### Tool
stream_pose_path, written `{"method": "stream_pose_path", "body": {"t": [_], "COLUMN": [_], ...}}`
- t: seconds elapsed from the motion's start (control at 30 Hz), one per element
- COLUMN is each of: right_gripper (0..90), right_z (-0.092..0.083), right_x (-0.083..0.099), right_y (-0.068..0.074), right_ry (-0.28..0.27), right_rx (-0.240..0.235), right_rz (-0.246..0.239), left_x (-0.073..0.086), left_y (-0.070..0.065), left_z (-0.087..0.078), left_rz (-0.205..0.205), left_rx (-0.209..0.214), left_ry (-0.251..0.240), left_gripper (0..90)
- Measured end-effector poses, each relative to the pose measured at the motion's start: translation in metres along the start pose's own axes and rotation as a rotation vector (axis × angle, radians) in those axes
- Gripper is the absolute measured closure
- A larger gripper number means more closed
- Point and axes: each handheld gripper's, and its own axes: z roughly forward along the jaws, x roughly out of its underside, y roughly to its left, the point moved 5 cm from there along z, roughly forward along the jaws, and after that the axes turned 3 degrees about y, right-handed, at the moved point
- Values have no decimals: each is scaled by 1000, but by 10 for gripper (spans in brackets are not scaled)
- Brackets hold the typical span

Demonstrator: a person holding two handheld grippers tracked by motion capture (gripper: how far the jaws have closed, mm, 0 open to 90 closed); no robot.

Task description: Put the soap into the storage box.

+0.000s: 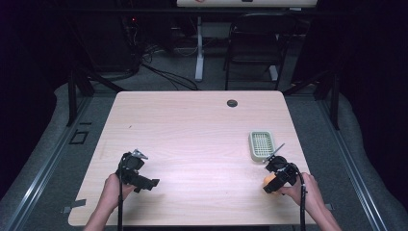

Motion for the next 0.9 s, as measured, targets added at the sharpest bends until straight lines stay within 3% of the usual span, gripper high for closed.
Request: {"method": "stream_pose_path", "body": {"t": [0.23,0.3,0.33,0.4,0.43,0.6,0.67,0.7,0.9], "right_gripper": [267,267,267,267,267,267,267,267,267], "right_z": [-3,-9,-7,-11,-10,-16,-19,-18,-22], "right_x": [1,2,3,4,4,0,-2,-3,-8], "right_y": [-1,-3,-2,-5,-5,-8,-11,-9,-8], "right_ry": [-11,19,-14,1,-24,-37,-6,-32,-28], "right_rx": [16,16,4,-1,1,1,10,0,5], "right_rz": [4,-26,1,-9,16,20,-8,9,-3], "left_x": [1,1,1,0,0,1,1,1,1], "left_y": [1,1,1,1,1,1,2,2,1], "left_z": [0,0,0,1,1,0,0,0,0], "left_rz": [-9,-7,-7,-8,-7,-8,-9,-10,-10], "left_rx": [-5,-11,-12,-12,-8,-11,-11,-11,-15], "left_ry": [1,-1,-2,0,2,-3,-3,-3,-3], "left_gripper": [0,0,0,0,0,0,0,0,0]}}
